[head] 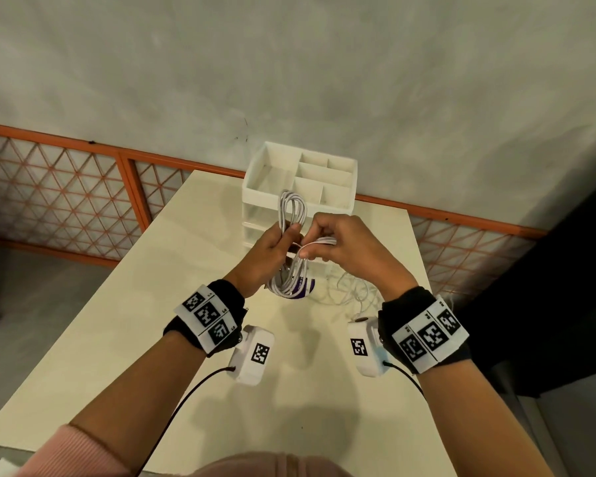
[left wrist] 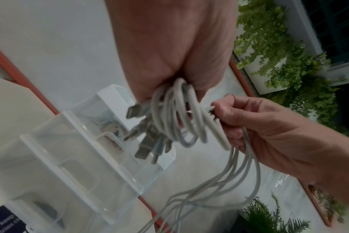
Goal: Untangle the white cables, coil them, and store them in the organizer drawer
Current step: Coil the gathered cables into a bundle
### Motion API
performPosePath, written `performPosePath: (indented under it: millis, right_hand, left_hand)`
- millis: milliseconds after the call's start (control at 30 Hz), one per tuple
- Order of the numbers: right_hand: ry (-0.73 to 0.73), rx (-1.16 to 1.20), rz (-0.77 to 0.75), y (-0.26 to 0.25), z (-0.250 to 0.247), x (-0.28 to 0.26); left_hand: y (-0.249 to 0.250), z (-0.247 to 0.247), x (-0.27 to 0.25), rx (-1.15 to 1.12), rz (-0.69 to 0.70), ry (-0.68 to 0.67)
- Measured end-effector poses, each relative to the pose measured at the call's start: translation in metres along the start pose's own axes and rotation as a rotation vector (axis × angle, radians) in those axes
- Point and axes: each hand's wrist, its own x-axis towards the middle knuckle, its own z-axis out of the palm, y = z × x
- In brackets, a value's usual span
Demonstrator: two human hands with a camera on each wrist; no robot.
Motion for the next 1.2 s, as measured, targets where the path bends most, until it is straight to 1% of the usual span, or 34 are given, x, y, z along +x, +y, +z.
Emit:
performPosePath:
  millis: [167,267,333,400,433,500,600,667,833,967,1067,1200]
  right_hand:
    - [-0.022,-0.096,-0.083,-0.006,0.003,-0.001]
    - [-0.029,-0.194,-0.138,-0.008,0.005,-0.002]
    - [0.011,-0.296,-0.18,-0.006,0.008,-0.003]
    - [0.055,-0.319,-0.195,-0.002,0.009,-0.004]
    - [0.064,-0.301,-0.18,0.0,0.008,-0.005]
    - [0.055,-0.257,-0.096,0.006,0.0,-0.003]
    - [-0.009,-0.131,0.07,0.016,-0.012,-0.003]
    - [-0.043,-0.081,0.111,0.021,-0.015,-0.004]
    - [-0.039,-0.033,0.098,0.008,-0.012,-0.003]
    - [-0.017,0.001,0.046,-0.005,-0.012,0.002]
    - [-0.024,0.026,0.055,-0.011,-0.012,0.007]
    - [0.014,0.042,0.091,-0.011,-0.009,0.012]
  left_hand:
    - [0.007,0.006,-0.007,-0.109,-0.058,-0.128]
    - [0.006,0.009,-0.01,-0.182,-0.088,-0.1]
    - [0.006,0.009,-0.011,-0.228,-0.109,-0.086]
    - [0.005,0.009,-0.011,-0.317,-0.151,-0.103]
    - [0.005,0.008,-0.011,-0.344,-0.167,-0.111]
    - [0.002,0.005,-0.01,-0.327,-0.175,-0.11]
    - [-0.002,-0.003,-0.009,-0.292,-0.157,-0.125]
    - [-0.005,-0.008,-0.009,-0.279,-0.154,-0.141]
    - [-0.009,-0.004,-0.015,-0.165,-0.191,-0.19]
    - [-0.003,0.008,-0.022,-0.151,-0.249,-0.195]
    - [-0.002,0.014,-0.021,-0.157,-0.269,-0.197]
    - [0.001,0.017,-0.026,-0.155,-0.254,-0.246]
